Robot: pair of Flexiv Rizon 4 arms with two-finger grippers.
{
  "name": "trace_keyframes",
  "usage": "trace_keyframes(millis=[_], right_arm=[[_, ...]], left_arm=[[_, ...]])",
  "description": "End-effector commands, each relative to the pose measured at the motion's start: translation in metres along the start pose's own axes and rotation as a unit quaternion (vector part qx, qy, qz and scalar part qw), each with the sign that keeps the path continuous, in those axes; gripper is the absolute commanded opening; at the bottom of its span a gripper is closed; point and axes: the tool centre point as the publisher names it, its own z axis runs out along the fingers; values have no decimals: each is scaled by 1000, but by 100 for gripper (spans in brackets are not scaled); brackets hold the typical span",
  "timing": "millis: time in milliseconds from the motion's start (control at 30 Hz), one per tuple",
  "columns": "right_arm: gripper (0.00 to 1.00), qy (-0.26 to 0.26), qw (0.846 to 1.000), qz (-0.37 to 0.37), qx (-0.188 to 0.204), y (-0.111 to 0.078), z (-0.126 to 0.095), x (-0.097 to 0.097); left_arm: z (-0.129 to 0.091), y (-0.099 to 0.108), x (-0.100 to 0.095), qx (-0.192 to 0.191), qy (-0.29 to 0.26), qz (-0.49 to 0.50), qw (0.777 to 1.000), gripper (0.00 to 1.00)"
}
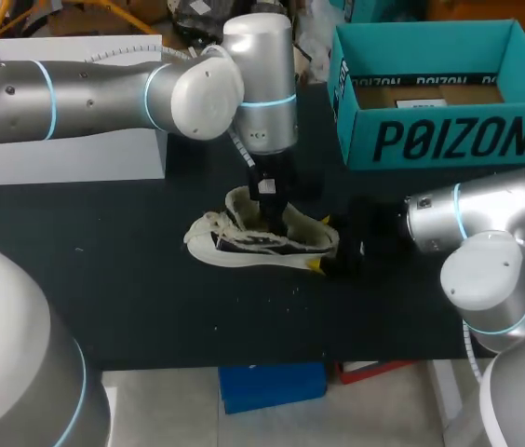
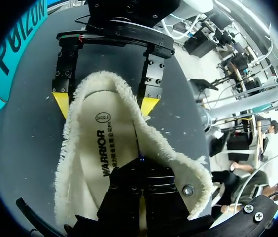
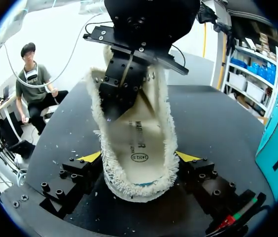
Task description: Take the shoe out of the shoebox, open the shoe tongue, remove and reinsert the insole, then place the shoe into the shoebox
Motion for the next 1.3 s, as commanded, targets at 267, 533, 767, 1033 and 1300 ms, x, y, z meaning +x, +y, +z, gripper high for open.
trace_keyframes(millis=[267, 533, 767, 1033, 1300], right_arm=[[0, -1, 1000, 1, 1, -2, 0, 0], [0, -1, 1000, 1, 1, -2, 0, 0], [0, -1, 1000, 1, 1, -2, 0, 0], [0, -1, 1000, 1, 1, -2, 0, 0], [0, -1, 1000, 1, 1, -2, 0, 0]], left_arm=[[14, -2, -2, 2, -1, -5, 1000, 0], [20, -6, 1, 13, -1, -6, 1000, 1], [24, -5, 3, 12, -4, -15, 1000, 33], [20, -1, 2, -26, -41, -43, 998, 37], [17, 12, -5, -36, -77, -65, 994, 35]])
